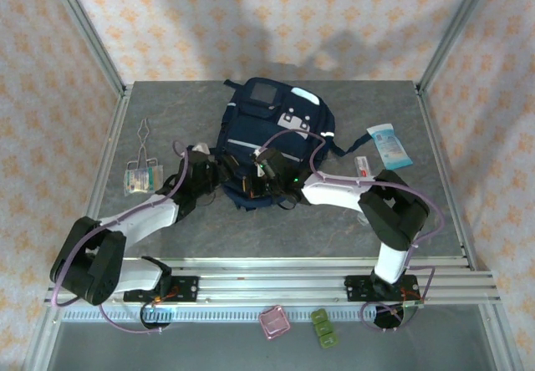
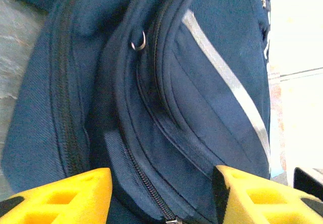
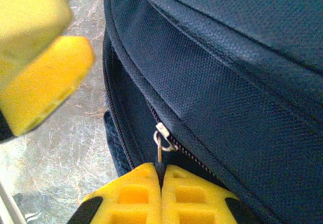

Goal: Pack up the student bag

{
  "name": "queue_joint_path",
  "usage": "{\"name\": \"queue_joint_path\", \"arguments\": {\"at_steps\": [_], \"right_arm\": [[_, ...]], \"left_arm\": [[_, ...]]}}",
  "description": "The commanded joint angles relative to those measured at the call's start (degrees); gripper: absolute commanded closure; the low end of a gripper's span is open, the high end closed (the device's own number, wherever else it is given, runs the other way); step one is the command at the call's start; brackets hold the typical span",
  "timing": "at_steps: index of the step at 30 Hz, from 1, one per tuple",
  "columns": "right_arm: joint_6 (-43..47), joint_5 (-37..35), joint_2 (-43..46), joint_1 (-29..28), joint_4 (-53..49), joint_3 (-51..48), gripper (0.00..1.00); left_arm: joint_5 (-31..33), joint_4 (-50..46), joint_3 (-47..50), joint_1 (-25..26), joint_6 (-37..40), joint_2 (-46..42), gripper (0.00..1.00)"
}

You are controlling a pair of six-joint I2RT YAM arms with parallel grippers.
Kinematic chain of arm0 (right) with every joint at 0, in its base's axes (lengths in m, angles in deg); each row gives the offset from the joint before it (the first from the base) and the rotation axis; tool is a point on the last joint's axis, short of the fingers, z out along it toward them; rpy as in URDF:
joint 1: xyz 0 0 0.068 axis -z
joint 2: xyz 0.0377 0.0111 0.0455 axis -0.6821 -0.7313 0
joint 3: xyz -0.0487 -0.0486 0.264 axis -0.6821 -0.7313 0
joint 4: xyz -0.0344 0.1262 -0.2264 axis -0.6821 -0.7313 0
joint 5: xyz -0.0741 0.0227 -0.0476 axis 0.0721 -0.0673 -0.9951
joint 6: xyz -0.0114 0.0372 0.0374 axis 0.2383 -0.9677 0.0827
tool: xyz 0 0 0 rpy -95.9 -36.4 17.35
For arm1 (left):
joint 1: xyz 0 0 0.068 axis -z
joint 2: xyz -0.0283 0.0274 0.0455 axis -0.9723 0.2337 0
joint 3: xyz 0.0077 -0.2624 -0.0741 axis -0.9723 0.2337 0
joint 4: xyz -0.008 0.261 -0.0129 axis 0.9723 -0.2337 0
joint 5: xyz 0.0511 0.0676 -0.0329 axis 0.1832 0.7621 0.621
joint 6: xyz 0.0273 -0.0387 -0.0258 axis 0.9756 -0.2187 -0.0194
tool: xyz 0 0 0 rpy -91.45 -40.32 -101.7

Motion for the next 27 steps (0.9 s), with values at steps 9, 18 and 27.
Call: {"name": "queue_joint_path", "arguments": {"at_steps": [9, 18, 27], "right_arm": [[-0.07, 1.35, 2.84, -1.06, 2.92, 1.22, 1.00], [2.40, -4.57, 5.56, -0.56, -5.18, -1.19, 1.00], [4.78, -8.51, 16.57, 8.73, -9.44, -14.62, 1.00]], "left_arm": [[2.22, 5.68, -3.92, 2.36, -3.46, 8.38, 0.59], [1.84, 4.42, -6.92, 0.12, -1.66, 8.03, 1.00], [-0.01, 1.59, -6.00, -7.13, 0.97, 3.12, 1.00]]}}
